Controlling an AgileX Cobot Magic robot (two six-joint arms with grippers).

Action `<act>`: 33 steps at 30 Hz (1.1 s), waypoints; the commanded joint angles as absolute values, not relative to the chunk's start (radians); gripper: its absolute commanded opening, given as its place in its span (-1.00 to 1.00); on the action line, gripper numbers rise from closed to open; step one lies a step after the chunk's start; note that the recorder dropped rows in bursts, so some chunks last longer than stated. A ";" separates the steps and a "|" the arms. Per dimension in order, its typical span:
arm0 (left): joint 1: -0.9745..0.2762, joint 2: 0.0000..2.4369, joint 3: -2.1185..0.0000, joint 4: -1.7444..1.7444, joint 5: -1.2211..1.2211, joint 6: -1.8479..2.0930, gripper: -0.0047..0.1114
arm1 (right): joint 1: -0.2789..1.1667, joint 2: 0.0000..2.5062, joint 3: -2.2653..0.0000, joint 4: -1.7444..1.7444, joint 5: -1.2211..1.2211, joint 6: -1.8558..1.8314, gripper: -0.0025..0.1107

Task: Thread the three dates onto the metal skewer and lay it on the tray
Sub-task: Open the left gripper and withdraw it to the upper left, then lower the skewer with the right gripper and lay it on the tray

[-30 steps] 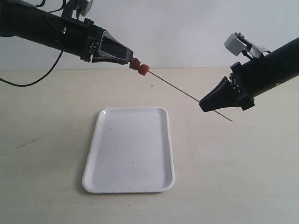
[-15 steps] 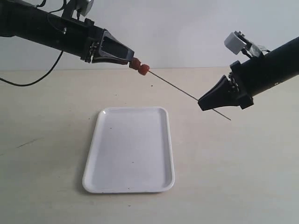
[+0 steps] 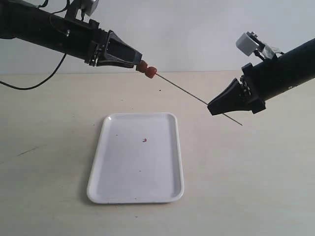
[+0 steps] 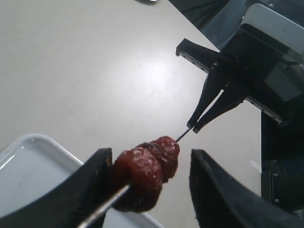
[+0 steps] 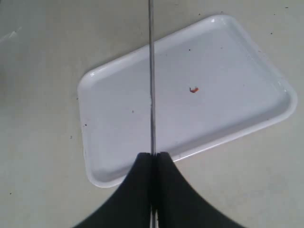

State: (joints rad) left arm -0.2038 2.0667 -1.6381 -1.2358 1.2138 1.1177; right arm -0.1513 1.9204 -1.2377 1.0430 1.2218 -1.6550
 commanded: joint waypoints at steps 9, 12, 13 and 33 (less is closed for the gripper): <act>-0.006 2.036 -1.643 -1.272 1.221 1.122 -0.21 | -0.151 1.921 -1.244 1.152 1.221 -1.551 -0.96; 0.005 2.036 -1.634 -1.276 1.221 1.122 -0.71 | -0.147 1.921 -1.244 1.230 1.219 -1.444 -0.96; 0.007 2.036 -1.629 -1.276 1.221 1.122 -0.93 | -0.142 1.921 -1.244 1.227 1.207 -1.411 -0.96; 0.010 1.599 -0.895 -1.744 0.502 1.804 -0.92 | 0.455 1.769 -0.977 1.275 0.121 -0.766 -0.96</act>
